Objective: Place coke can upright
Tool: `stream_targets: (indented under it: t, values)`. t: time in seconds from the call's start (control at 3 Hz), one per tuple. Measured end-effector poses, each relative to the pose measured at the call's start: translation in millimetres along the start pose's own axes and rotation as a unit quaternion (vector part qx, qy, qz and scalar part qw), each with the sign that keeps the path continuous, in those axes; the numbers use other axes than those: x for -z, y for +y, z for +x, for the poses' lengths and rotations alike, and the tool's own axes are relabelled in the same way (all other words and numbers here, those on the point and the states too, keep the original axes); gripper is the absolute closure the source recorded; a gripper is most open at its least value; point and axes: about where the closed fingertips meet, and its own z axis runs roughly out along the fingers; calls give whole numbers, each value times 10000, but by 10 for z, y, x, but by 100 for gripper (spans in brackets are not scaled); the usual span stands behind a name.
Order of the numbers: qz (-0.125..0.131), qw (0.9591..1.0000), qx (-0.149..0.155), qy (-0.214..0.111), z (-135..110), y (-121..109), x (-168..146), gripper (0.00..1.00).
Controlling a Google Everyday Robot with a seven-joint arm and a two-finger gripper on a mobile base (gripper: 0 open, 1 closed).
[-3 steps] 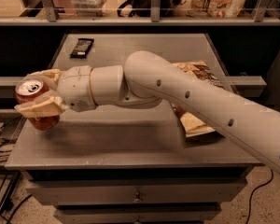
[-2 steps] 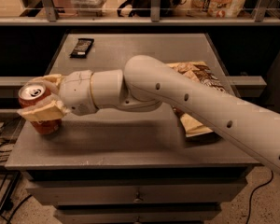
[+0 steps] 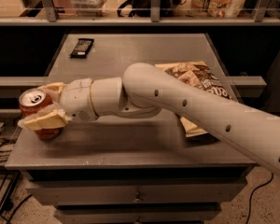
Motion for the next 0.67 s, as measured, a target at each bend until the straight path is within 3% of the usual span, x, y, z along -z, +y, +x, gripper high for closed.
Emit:
stream_targets:
  t: [0.33, 0.67]
  values:
    - [-18, 10000, 5, 0, -6, 14, -16, 0]
    - [-19, 10000, 5, 0, -7, 15, -16, 0]
